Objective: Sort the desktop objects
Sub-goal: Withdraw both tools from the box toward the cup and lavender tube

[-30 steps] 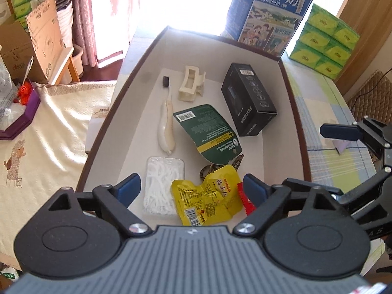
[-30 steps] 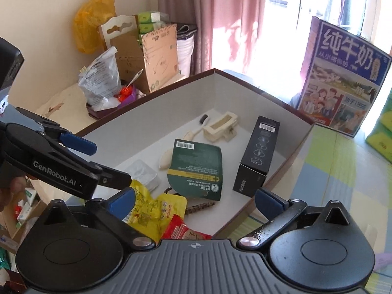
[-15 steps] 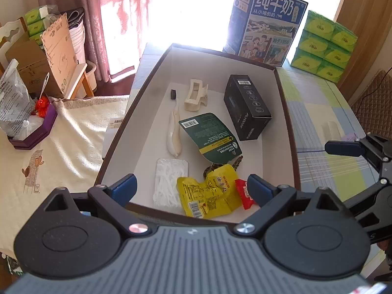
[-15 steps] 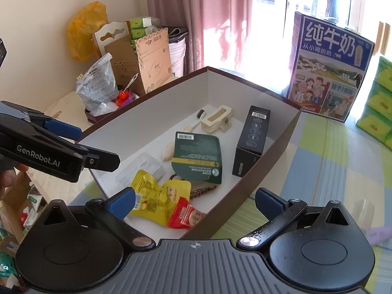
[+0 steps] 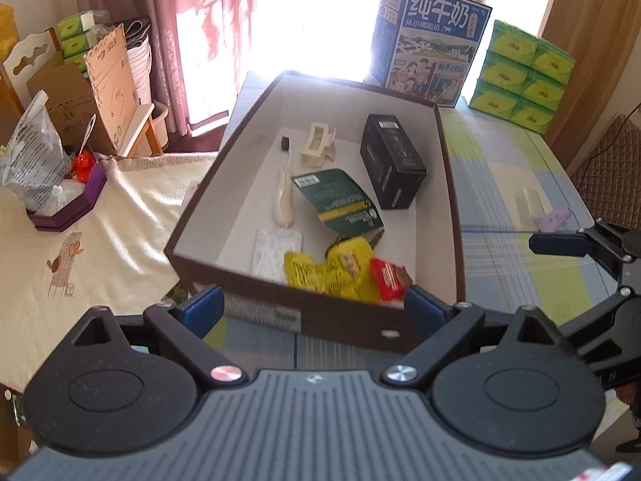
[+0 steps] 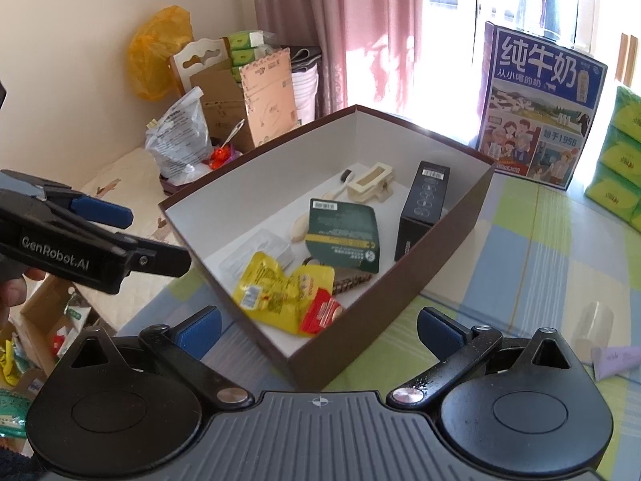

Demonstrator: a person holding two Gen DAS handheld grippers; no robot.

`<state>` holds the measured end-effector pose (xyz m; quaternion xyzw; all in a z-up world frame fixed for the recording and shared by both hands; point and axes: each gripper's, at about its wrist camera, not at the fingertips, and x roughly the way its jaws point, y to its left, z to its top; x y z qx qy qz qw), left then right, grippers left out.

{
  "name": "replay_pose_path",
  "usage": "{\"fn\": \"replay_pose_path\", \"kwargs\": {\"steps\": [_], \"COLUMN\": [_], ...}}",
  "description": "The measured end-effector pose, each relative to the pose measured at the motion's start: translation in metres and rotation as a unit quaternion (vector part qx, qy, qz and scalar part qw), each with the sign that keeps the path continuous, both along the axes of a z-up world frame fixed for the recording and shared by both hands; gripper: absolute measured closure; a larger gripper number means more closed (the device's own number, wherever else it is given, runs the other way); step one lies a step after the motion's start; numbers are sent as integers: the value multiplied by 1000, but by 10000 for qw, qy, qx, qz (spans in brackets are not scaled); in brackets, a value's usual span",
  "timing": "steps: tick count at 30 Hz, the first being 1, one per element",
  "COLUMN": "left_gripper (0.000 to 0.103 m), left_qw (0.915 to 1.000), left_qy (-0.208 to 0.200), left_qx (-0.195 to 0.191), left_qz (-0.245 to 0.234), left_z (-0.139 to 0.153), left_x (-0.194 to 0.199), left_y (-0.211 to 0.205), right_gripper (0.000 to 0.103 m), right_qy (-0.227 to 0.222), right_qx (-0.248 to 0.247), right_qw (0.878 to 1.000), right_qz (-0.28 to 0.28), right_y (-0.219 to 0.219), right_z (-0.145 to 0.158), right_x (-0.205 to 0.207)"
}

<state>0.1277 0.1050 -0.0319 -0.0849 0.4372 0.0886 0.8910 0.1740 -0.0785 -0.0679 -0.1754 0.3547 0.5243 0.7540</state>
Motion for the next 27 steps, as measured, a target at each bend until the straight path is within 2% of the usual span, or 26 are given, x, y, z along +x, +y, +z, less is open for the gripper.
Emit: {"fn": "replay_pose_path", "kwargs": {"steps": [16,27], "left_gripper": [8,8], "left_qw": [9996,9978], "left_qy": [191,394], "left_qx": [-140,-215], "left_qz": [-184,-497], "left_z": [-10,-24], "left_x": [-21,-2], "left_y": [-69,-135], "right_gripper": [2,2], "right_qy": [91,407], "right_qx": [-150,-527], "right_qw": [9998,9956], "right_qz": [-11,-658], "right_y": [-64,-145], "right_z": [-9,-29], "right_x": [1,34]}}
